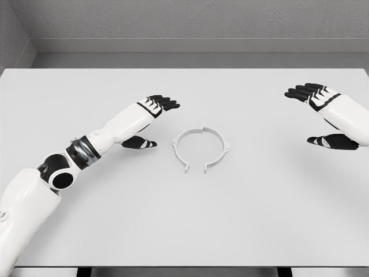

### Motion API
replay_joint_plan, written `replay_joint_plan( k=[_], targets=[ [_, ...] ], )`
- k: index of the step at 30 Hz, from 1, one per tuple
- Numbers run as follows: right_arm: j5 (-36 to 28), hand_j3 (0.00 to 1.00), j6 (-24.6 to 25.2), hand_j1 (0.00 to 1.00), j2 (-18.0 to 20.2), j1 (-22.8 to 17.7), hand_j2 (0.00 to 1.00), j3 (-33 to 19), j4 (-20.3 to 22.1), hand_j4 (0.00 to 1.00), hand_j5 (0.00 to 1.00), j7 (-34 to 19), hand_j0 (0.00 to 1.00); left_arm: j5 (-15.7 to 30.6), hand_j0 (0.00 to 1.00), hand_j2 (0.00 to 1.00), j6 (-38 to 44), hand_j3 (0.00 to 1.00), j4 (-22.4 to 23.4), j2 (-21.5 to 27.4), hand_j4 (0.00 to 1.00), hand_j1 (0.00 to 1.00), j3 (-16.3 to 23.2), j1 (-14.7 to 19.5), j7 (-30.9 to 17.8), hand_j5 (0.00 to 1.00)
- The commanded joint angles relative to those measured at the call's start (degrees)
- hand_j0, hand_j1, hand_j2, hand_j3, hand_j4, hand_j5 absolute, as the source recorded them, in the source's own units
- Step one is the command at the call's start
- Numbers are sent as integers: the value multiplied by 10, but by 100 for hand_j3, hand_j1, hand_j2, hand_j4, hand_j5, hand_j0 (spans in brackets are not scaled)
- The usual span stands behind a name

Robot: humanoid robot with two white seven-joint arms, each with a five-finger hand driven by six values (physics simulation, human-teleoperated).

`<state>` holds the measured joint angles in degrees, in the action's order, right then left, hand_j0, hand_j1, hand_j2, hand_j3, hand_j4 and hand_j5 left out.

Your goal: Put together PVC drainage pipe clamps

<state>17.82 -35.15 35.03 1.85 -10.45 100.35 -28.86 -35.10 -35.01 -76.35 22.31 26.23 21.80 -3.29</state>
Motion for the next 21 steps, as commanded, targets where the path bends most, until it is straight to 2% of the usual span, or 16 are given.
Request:
replay_joint_plan(
  k=[1, 17, 18, 21],
  targets=[
    [-4, 100, 1, 100, 0, 0, 100, 0, 0, 100, 100, 0, 100, 4, 100, 100, 0, 100, 0, 0, 100, 100, 0, 0, 0, 100],
    [-4, 100, 1, 100, 0, 0, 100, 0, 0, 100, 100, 0, 100, 4, 100, 100, 0, 100, 0, 0, 100, 100, 0, 0, 0, 100],
    [-3, 100, 1, 100, -3, 1, 100, 3, 0, 100, 100, -1, 100, 41, 100, 100, 0, 100, 26, -45, 100, 100, -7, 4, 1, 100],
    [-4, 100, 1, 100, -3, 1, 100, 3, 0, 100, 100, 0, 100, 43, 100, 100, 0, 100, 26, -46, 100, 100, -18, 2, 1, 100]
  ],
)
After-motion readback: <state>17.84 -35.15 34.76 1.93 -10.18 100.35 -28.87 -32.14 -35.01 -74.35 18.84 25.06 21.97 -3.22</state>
